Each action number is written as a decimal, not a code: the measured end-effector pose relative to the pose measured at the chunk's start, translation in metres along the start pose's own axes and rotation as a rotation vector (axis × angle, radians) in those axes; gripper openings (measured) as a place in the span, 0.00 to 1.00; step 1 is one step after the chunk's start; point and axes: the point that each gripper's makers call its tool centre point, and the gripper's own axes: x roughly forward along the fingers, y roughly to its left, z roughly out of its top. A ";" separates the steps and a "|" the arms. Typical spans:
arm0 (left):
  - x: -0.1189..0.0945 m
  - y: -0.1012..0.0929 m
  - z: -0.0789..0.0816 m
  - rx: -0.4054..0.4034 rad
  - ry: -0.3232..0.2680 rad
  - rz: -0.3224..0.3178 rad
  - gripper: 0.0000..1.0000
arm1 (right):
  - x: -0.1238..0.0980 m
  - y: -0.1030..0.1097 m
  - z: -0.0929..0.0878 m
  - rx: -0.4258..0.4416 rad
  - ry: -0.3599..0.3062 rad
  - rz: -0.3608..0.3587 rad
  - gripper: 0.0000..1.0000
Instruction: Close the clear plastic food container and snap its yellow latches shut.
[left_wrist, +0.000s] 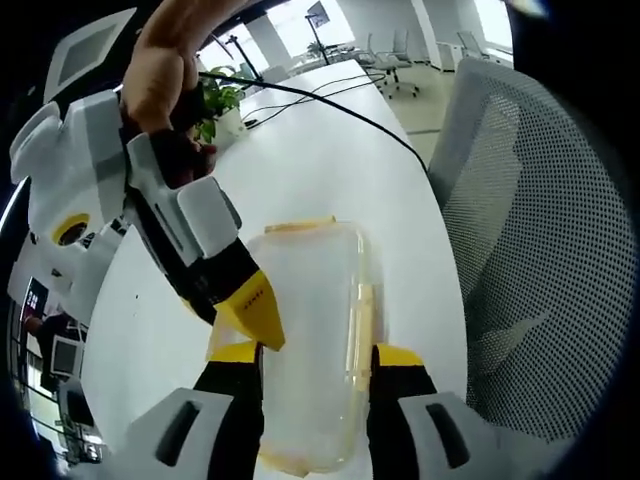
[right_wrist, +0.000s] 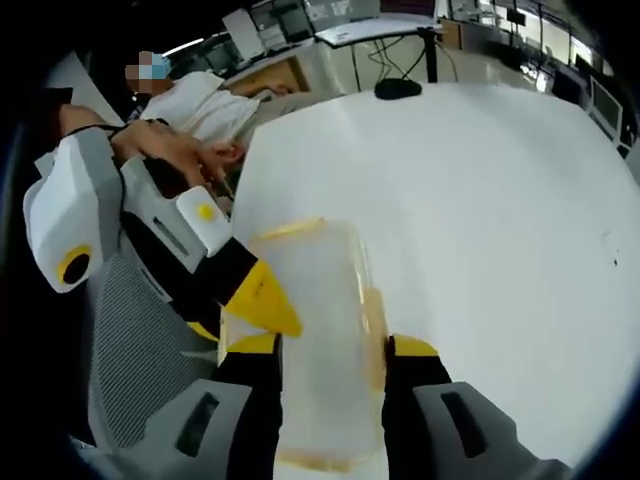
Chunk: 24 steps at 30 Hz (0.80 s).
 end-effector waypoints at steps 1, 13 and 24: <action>0.000 0.000 0.000 -0.001 0.001 0.000 0.34 | 0.000 0.000 0.000 -0.008 0.009 0.005 0.34; -0.003 0.002 -0.001 0.026 -0.028 -0.004 0.37 | -0.003 -0.001 0.002 -0.032 -0.021 -0.015 0.39; -0.011 0.000 -0.008 0.012 -0.027 0.014 0.36 | -0.008 -0.002 -0.002 -0.061 0.007 -0.014 0.37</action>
